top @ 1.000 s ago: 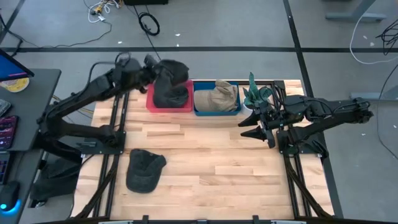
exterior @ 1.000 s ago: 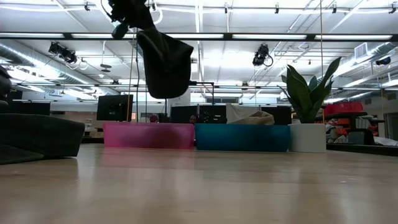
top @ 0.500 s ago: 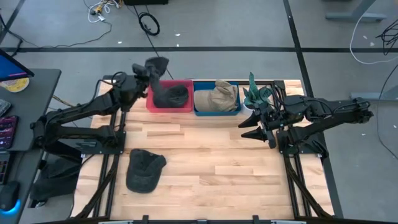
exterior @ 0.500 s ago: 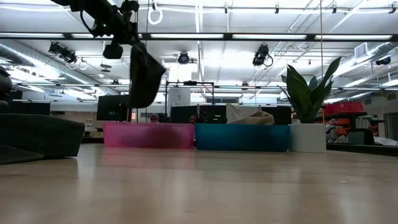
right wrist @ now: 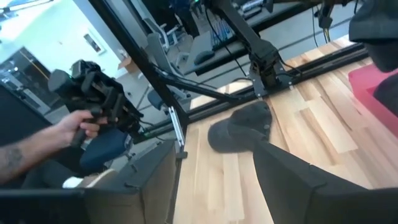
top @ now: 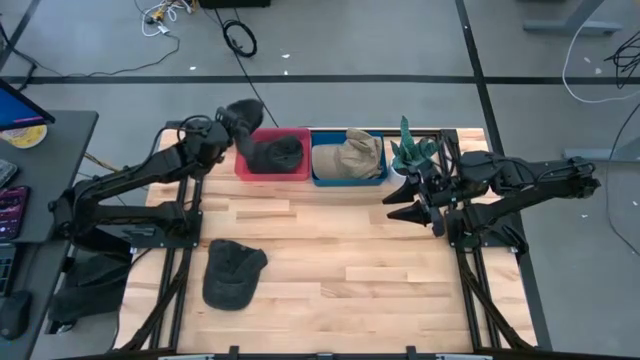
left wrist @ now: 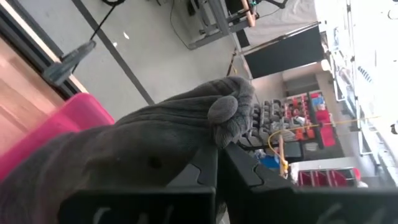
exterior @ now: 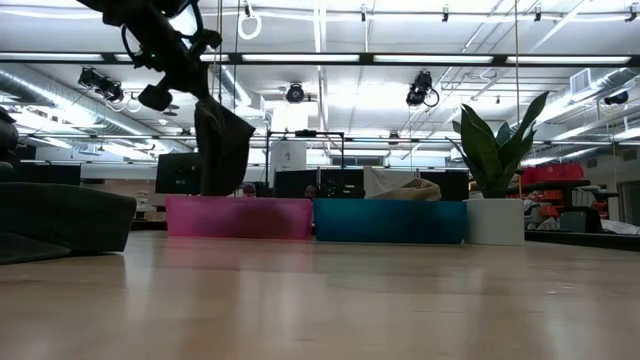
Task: Pick & Place hat
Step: Put the top black cap into the red bin
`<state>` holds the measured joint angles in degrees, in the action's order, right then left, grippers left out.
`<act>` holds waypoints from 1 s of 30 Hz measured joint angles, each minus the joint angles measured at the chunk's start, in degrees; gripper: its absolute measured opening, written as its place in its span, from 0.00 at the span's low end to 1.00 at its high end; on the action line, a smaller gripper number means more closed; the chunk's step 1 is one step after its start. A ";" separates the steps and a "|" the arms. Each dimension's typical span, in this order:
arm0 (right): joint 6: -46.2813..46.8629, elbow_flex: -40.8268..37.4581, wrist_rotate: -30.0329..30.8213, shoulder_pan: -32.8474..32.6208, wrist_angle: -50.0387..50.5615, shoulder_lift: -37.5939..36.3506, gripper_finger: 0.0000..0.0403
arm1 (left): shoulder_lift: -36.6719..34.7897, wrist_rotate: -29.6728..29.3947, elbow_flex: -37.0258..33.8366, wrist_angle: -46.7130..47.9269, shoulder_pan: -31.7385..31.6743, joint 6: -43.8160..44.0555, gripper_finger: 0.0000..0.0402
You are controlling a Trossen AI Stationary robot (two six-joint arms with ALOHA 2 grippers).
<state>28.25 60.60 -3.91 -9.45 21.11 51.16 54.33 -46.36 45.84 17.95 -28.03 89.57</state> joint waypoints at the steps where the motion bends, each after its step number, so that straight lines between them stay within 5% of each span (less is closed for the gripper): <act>1: 0.02 0.00 0.31 0.01 -0.38 0.00 0.54 | 0.00 0.20 0.00 -0.02 -0.27 -0.41 0.01; 21: 1.31 0.02 1.52 0.04 -2.22 0.00 0.54 | 0.07 2.54 -5.01 1.76 -0.79 -2.03 0.01; 30: 1.31 0.00 1.52 0.04 -2.17 -0.01 0.54 | 6.25 3.68 -5.03 1.35 -0.73 -1.78 0.01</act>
<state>29.56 60.60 -2.39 -9.41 18.94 51.15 60.57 -42.68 40.82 19.29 -28.75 87.79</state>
